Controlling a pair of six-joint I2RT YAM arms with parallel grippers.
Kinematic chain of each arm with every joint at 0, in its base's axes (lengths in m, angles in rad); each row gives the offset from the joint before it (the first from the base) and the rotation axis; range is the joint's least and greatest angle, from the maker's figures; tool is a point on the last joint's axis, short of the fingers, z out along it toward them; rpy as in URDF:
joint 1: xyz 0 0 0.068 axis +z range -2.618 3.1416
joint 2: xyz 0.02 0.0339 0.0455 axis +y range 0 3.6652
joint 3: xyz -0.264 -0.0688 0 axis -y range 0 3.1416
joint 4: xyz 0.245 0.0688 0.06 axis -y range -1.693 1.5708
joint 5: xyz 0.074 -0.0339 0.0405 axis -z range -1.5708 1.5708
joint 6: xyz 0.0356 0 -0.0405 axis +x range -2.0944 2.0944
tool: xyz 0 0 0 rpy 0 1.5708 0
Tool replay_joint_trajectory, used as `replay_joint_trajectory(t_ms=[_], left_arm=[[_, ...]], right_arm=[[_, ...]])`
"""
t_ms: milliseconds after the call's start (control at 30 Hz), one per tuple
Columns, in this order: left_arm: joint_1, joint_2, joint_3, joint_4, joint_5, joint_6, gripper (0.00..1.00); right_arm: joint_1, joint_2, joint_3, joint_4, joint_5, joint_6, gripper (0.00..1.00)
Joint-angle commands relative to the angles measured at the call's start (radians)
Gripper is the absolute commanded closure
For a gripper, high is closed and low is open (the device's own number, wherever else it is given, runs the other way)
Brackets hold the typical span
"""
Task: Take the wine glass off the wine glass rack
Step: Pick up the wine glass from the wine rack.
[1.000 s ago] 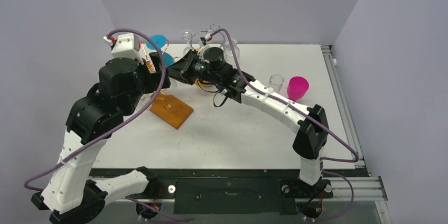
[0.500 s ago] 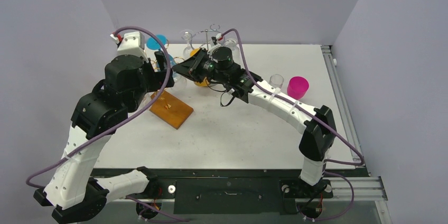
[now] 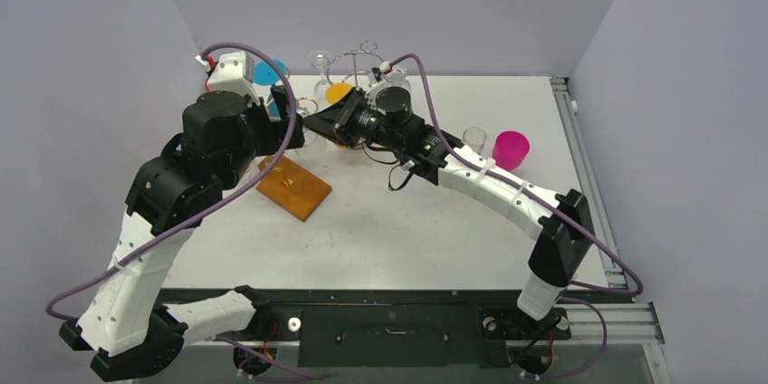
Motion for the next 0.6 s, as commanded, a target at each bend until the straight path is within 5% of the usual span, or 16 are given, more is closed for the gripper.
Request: replay_joint_trajectory(t_ms=[0,400,567], left_arm=[[0.004,-0.001,0.024,0.076,0.042,-0.005,0.15],[-0.019,0.013,-0.015,0.219,0.297,-0.004,0.16],[-0.135,0.053,-0.013,0.312,0.314,0.005,0.15]], right_arm=[[-0.008,-0.112,-0.034,0.132,-0.001,0.005,1.0],[-0.108,-0.359,-0.27,0.146,-0.009,0.008,1.0],[-0.197,-0.468,-0.362,0.143,-0.042,0.022,1.0]])
